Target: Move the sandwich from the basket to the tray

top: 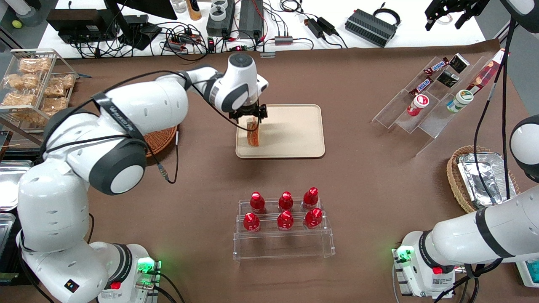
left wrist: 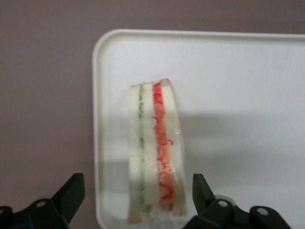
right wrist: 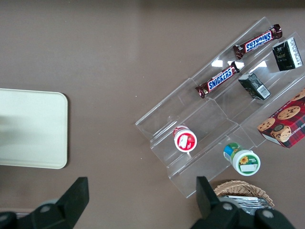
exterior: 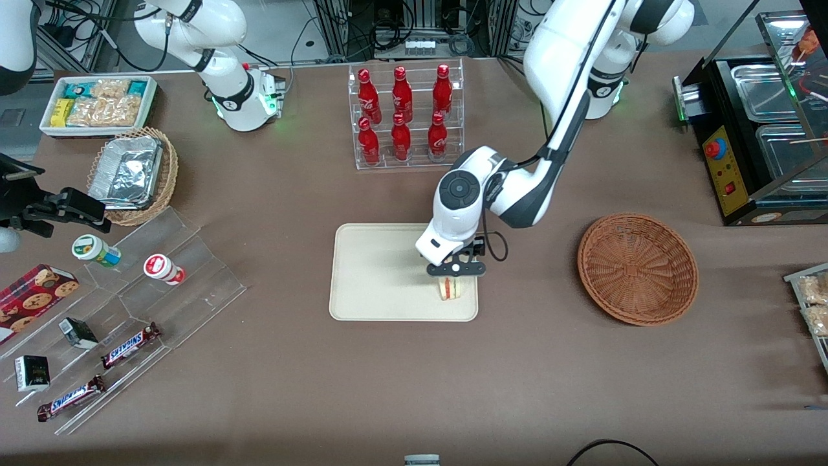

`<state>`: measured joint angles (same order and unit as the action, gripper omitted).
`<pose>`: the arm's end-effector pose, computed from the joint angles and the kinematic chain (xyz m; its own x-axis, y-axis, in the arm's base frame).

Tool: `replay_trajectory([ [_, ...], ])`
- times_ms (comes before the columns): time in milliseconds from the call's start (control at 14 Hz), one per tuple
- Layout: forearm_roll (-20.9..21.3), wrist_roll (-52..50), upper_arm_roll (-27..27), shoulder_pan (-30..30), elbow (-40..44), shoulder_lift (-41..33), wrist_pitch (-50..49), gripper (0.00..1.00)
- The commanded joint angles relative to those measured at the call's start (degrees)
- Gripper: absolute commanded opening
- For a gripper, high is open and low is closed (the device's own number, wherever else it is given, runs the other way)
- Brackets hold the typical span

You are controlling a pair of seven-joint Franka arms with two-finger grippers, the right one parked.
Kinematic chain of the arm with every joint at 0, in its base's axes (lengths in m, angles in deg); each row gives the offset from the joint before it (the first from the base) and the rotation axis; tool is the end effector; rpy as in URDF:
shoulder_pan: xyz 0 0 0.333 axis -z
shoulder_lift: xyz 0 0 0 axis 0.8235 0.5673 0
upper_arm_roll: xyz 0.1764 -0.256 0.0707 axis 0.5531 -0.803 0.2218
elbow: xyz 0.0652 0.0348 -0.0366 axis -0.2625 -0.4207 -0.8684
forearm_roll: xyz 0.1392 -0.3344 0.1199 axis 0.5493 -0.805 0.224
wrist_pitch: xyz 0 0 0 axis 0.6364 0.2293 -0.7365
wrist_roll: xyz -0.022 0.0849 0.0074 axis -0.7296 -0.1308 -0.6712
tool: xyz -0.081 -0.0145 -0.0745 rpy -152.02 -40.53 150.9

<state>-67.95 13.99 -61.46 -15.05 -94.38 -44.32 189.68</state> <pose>0.5247 -0.4262 0.2858 0.9996 0.0286 -0.0018 0.0285 -0.9994 -0.0194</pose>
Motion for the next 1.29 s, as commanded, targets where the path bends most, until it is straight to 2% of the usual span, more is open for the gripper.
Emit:
replay_trajectory([
  [0,-0.40,0.05,1.49,-2.32,-1.26,-9.81,-9.75,1.00],
  [357,-0.22,2.49,1.41,-14.26,-1.43,-20.98,-17.24,1.00],
  [571,-0.57,12.85,1.50,-19.97,-1.26,-23.89,-23.74,1.00],
  [857,-0.66,24.63,1.50,-28.06,-1.52,-27.85,-27.17,1.00],
  [1214,-0.58,29.99,1.41,-31.14,-1.00,-32.42,-32.79,1.00],
])
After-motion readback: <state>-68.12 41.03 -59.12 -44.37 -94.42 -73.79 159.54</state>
